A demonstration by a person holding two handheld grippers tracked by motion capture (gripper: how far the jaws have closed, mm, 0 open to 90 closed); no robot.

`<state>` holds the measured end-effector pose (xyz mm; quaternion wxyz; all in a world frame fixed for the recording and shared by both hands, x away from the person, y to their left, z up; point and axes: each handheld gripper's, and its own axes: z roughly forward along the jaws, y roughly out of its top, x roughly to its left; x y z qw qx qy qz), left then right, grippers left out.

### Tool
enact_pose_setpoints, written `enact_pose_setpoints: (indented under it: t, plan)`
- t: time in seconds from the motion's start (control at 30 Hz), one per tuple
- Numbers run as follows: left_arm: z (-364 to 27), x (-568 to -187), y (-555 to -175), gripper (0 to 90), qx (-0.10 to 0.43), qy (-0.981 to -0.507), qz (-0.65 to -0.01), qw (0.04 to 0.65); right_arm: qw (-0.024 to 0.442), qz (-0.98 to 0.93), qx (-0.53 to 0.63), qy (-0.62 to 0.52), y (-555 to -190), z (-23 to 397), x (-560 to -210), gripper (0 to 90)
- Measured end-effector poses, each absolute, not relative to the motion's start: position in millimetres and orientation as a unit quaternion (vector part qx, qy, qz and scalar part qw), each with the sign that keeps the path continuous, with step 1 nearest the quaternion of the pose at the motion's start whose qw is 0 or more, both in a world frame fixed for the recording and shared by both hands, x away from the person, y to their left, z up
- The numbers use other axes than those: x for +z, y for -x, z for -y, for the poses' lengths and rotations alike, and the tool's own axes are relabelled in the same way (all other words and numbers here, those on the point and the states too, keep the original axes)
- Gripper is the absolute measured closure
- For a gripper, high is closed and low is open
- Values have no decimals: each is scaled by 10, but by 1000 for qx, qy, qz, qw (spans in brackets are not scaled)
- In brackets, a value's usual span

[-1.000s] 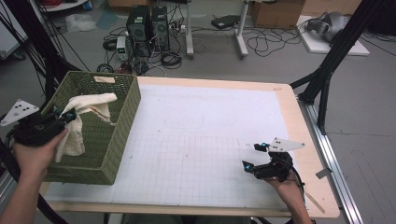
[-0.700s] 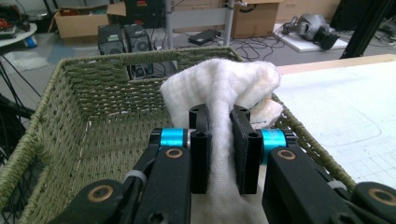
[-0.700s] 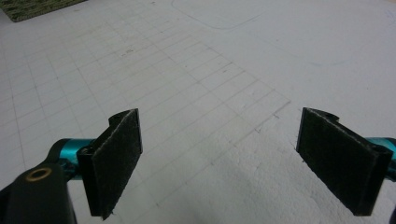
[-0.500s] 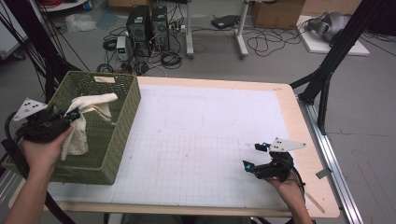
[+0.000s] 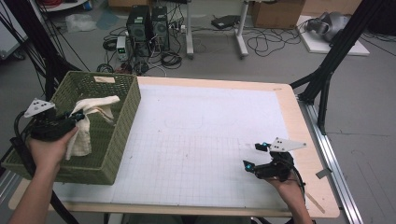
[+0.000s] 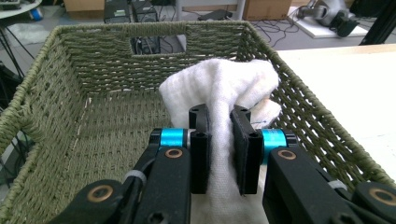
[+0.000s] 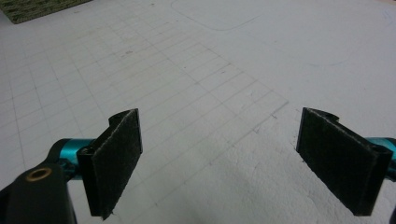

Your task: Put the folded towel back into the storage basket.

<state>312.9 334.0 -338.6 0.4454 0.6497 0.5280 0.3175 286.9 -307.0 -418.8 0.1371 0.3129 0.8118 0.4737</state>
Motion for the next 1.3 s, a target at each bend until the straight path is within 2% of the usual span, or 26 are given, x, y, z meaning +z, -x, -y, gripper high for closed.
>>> enact_pose_setpoints:
  t: [0.43, 1.1, 1.3]
  plan:
    - [-3249, -3425, -3294, 790, 312, -644, -544, 437, 139, -811, 474, -313, -2874, 3080, -4187, 136]
    - [-3250, -3565, -3442, 788, 288, -665, -598, 343, 139, -811, 476, -312, -2877, 3081, -4183, 137]
    - [-3244, -3564, -3441, 786, 283, -667, -591, 354, 140, -810, 476, -312, -2879, 3079, -4183, 137]
